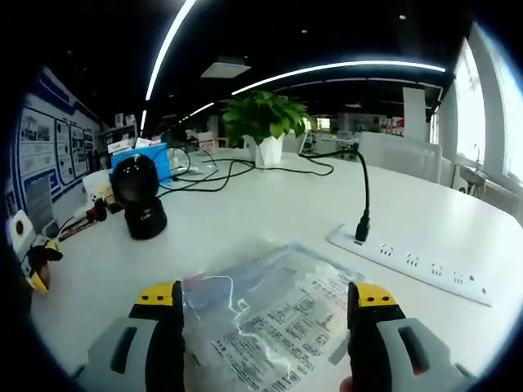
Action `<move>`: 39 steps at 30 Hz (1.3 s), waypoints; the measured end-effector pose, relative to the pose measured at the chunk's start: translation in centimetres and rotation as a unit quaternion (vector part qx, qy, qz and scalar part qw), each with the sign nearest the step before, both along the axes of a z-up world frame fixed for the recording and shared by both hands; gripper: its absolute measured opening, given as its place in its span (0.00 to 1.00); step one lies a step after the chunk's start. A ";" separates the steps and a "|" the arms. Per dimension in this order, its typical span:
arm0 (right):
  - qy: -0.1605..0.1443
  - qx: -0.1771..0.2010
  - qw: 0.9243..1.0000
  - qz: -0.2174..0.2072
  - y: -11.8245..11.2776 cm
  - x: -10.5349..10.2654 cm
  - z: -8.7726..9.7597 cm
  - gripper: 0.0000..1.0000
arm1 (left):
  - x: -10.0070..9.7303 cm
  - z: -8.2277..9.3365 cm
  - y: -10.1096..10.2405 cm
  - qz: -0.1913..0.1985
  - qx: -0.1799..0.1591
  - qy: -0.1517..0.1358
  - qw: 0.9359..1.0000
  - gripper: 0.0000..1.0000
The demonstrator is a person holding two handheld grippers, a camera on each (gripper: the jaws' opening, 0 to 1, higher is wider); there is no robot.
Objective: Clip sheet goods on table flip sheet goods clip sheet goods scan sheet goods put sheet goods back to table
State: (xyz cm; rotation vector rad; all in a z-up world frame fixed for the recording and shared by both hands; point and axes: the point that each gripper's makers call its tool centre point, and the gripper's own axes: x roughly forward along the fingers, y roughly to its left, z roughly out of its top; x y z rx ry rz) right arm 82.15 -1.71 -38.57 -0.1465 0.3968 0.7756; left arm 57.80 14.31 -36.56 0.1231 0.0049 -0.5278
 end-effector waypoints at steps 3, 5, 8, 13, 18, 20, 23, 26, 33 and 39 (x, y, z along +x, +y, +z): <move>-0.011 -0.013 1.000 0.001 -0.3 0.0 0.3 0.76 | -0.1 0.0 -0.1 -0.001 0.001 0.000 1.000 0.30; -0.014 -0.005 1.000 0.000 -0.5 -0.3 1.0 0.76 | -0.1 0.0 -0.1 0.000 0.000 0.000 1.000 0.30; -0.019 0.009 1.000 -0.001 -0.6 -1.3 2.2 0.76 | -0.1 0.1 0.0 0.002 -0.003 -0.001 1.000 0.30; -0.047 0.034 0.998 -0.011 -1.5 -3.3 4.8 0.74 | -0.2 0.4 0.1 0.003 -0.009 -0.003 1.000 0.30; -0.078 0.054 0.995 -0.027 -3.2 -5.7 7.1 0.71 | -0.2 0.4 0.1 0.002 -0.010 -0.004 1.000 0.30; -0.082 0.060 0.994 -0.029 -3.6 -6.6 7.6 0.71 | -0.3 0.5 0.0 0.000 -0.010 -0.004 1.000 0.30; -0.090 0.065 0.993 -0.027 -4.1 -8.5 8.3 0.71 | -0.3 0.4 -0.1 -0.002 -0.009 -0.005 1.000 0.30; -0.098 0.064 0.993 -0.029 -5.0 -10.2 8.8 0.71 | -0.3 0.4 -0.1 -0.001 -0.007 -0.004 1.000 0.30; -0.108 0.076 0.990 -0.050 -7.8 -12.8 9.1 0.70 | 0.0 0.2 0.0 0.006 0.003 -0.004 1.000 0.30; -0.118 0.104 0.984 -0.081 -9.2 -15.5 7.9 0.68 | -0.1 0.4 -0.1 0.002 0.005 -0.011 1.000 0.30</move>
